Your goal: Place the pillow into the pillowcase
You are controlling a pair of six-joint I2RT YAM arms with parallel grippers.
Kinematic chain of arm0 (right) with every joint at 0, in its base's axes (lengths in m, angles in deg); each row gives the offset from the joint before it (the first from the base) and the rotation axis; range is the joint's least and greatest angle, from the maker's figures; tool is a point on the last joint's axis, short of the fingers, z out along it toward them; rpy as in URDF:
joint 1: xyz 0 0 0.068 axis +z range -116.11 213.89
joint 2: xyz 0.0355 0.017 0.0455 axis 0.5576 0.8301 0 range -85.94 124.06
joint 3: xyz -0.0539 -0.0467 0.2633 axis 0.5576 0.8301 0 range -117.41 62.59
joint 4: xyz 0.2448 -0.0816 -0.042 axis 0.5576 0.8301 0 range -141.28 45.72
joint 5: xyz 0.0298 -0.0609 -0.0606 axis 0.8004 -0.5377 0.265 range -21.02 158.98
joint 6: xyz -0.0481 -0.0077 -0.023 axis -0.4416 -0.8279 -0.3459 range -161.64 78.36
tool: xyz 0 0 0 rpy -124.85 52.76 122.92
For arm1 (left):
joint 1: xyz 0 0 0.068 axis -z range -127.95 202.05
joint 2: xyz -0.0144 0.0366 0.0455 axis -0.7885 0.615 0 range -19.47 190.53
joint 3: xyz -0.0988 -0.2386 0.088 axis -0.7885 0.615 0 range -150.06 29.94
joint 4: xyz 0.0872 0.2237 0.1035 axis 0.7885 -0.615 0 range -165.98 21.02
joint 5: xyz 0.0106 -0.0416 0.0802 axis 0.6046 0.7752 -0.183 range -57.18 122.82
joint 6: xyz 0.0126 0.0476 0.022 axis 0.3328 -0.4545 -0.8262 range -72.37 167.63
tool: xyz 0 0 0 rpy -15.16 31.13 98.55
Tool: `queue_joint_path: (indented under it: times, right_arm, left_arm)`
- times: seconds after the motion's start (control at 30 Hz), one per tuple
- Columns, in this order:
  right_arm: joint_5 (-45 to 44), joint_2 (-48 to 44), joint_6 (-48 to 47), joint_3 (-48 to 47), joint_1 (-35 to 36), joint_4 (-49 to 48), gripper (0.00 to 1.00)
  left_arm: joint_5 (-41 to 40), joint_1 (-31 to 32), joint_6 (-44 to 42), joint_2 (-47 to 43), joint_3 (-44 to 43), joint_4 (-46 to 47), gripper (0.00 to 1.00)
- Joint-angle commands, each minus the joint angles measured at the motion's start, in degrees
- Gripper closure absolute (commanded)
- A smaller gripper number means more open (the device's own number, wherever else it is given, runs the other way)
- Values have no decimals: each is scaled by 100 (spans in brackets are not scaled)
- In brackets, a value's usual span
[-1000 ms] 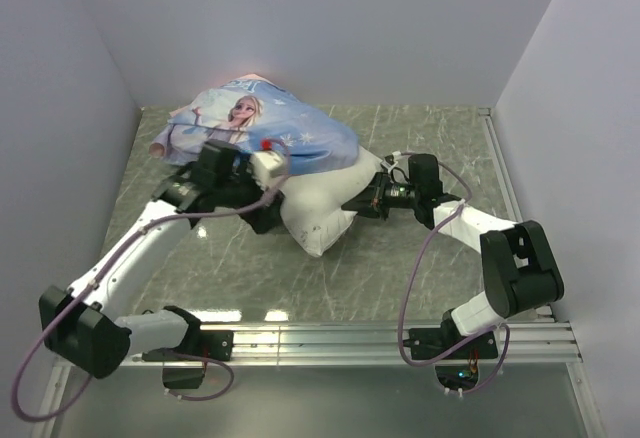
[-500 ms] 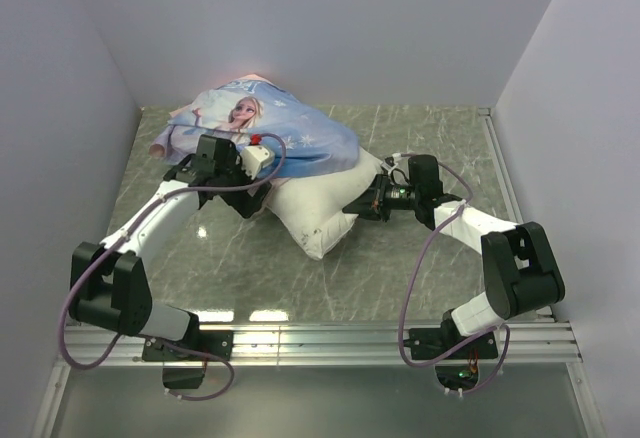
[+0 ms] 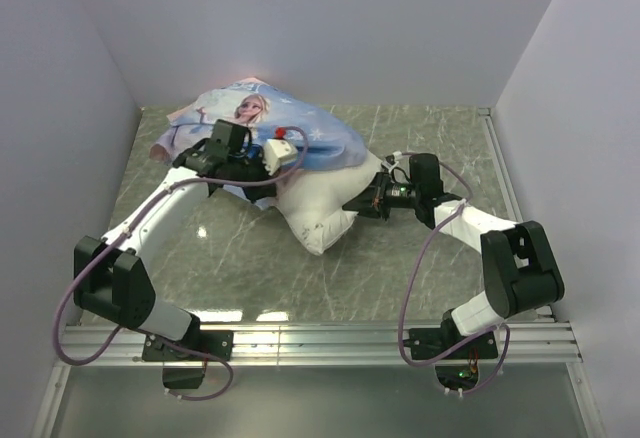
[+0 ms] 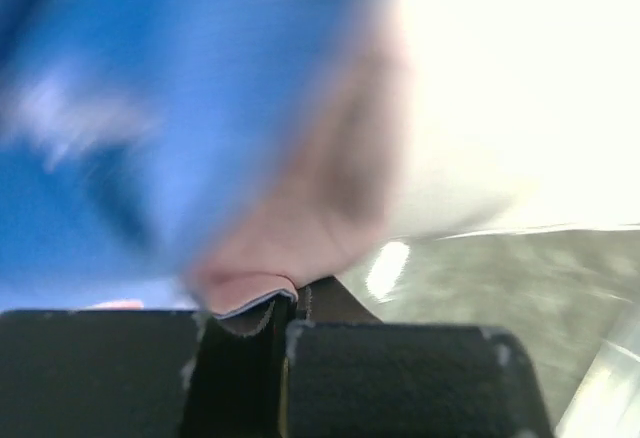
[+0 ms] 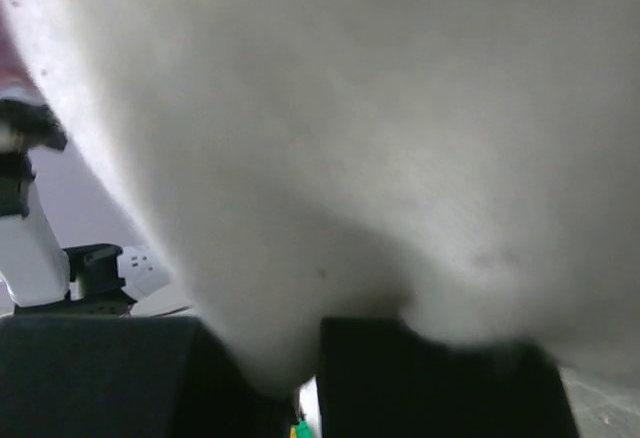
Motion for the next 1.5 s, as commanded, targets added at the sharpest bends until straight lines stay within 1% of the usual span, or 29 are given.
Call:
queue_joint_path:
  times: [0.0,0.03,0.07,0.13,0.17,0.23,0.3,0.37,0.43,0.47,0.53,0.6,0.63,0.7,0.73,0.77,0.8,0.83,0.87,0.9,0.93,1.03,1.13,1.2,1.23,1.3,1.4,1.43,1.47]
  right_arm:
    - [138,88,527,-191,123,-996,100]
    - [103,158,607,-208,149,-1085,100]
    - [51,185,738,-269,202,-1225,100]
    - [-11,281,949,-314,264,-1427,100]
    - [-46,325,1238,-323,299,-1707,100]
    - [-99,422,1416,-358,360,-1902,100]
    - [-178,422,1452,-384,413,-1965,100]
    - [-205,387,1242,-393,422,-1729,100]
    - [-301,238,978,-367,413,-1483,100]
    - [-336,194,698,-306,413,-1255,100]
    - [-371,115,416,-244,413,-920,100]
    - [-424,80,-172,-139,422,-621,100]
    - [-442,71,-366,-112,422,-481,100]
    - [-512,45,-1086,-85,422,63,100]
    - [-538,18,-1306,-77,422,222,100]
    - [-669,-8,-1813,-85,431,581,100]
    - [-723,-52,-2053,-85,431,758,100]
    - [-741,-61,-2238,-77,422,1012,100]
    - [-784,-61,-2588,-68,413,1137,100]
    - [-811,-78,-2748,-50,413,1251,100]
    - [-855,-105,-2889,-42,413,1348,100]
    - [-925,-254,-3232,55,422,1489,100]
    - [-943,-403,-3583,125,440,1559,100]
    - [-987,-517,-3725,152,475,1595,100]
    - [-1004,-553,-3847,187,492,1621,100]
    - [-1013,-588,-3980,196,545,1665,100]
    - [-1118,-623,-4235,196,624,1727,100]
    - [-1180,-632,-4340,196,642,1736,100]
    - [-1198,-641,-4384,196,651,1727,100]
  left_arm:
    - [1733,1118,-61,-249,-772,-911,100]
    - [1885,1347,-8,-206,-939,-1026,100]
    - [2086,1793,158,-49,-1324,-1227,100]
    - [2526,2191,282,215,-1756,-1430,100]
    - [2641,2532,326,495,-2202,-1614,100]
    - [2869,2746,335,882,-2504,-1703,100]
    - [2976,2764,291,1086,-2698,-1843,100]
    - [2827,2677,-32,1279,-2752,-2089,100]
    - [2748,2519,0,1193,-2499,-1890,100]
    - [2695,2336,88,984,-2140,-1775,99]
    - [2415,2246,-7,666,-1768,-1712,84]
    - [1888,2228,-69,438,-1592,-1791,68]
    - [1782,2202,-61,202,-1522,-1887,49]
    - [1815,1931,175,-54,-1512,-1880,35]
    - [1894,1764,551,-299,-1582,-1740,12]
    - [1973,1327,807,-424,-1635,-1573,8]
    - [2009,1062,1149,-538,-1670,-1328,1]
    - [1905,798,1788,-731,-1723,-812,1]
    - [1730,395,2011,-802,-1758,-677,1]
    - [1598,261,2092,-838,-1793,-597,1]
    - [839,199,2276,-847,-1794,-509,1]
    - [-412,189,2138,-559,-1706,-639,1]
    - [-1030,198,2154,-146,-1653,-737,1]
    - [-1154,215,2189,5,-1609,-458,1]
    - [-1155,224,2355,145,-1583,-308,1]
    - [-1128,285,2426,382,-1696,-149,1]
    - [-892,382,2550,910,-1943,-69,2]
    - [-769,391,2602,1103,-1987,44,9]
    - [-281,409,2603,1183,-2022,80,15]
